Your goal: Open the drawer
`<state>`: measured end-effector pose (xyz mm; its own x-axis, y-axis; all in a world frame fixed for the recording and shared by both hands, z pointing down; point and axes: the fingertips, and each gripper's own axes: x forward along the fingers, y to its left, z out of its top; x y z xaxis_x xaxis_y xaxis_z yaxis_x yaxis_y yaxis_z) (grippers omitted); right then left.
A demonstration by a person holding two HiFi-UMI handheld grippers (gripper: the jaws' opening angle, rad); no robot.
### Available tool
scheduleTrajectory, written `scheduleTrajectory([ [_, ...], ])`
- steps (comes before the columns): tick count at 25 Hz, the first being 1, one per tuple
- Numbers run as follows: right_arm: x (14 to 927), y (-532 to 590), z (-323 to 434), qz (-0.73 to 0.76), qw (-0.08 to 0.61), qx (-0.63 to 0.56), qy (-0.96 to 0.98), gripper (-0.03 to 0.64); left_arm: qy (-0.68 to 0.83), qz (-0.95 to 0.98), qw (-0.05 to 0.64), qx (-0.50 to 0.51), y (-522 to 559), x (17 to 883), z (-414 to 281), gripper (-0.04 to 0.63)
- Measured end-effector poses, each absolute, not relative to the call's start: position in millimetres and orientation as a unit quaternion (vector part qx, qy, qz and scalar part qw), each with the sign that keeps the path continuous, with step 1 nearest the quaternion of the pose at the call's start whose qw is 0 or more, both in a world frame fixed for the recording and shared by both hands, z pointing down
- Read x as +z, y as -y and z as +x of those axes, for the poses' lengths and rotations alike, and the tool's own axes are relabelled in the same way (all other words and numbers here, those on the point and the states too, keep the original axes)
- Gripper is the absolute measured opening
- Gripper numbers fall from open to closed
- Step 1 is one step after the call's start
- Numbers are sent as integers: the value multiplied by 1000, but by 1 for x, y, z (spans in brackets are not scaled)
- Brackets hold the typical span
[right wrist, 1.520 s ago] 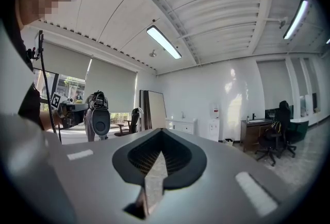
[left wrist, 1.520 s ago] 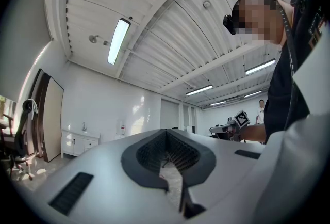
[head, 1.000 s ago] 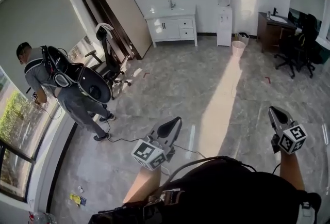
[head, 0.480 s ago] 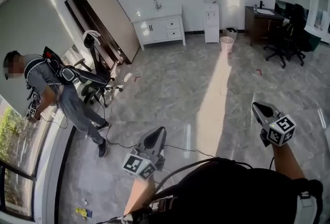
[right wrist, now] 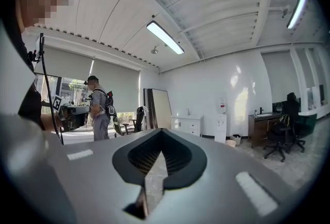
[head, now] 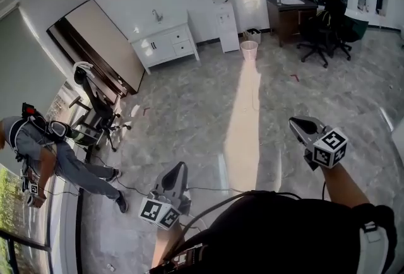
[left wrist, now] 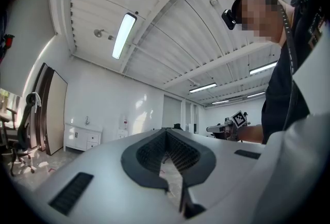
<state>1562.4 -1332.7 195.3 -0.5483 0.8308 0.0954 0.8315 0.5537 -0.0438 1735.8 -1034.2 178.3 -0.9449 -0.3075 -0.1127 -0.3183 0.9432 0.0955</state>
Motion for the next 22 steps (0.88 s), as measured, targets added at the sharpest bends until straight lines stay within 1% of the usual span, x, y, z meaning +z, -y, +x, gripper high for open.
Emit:
scheduleTrajectory([
  [5, 199, 1378, 1500, -483, 52, 0, 874, -3, -984, -157, 55, 59, 1083, 172, 1671, 2],
  [14, 193, 1489, 1386, -480, 58, -24, 875, -3, -980, -178, 54, 65, 1204, 165, 1550, 2],
  [22, 205, 1535, 1331, -495, 63, -40, 865, -3, -980, -188, 29, 59, 1272, 169, 1489, 2],
])
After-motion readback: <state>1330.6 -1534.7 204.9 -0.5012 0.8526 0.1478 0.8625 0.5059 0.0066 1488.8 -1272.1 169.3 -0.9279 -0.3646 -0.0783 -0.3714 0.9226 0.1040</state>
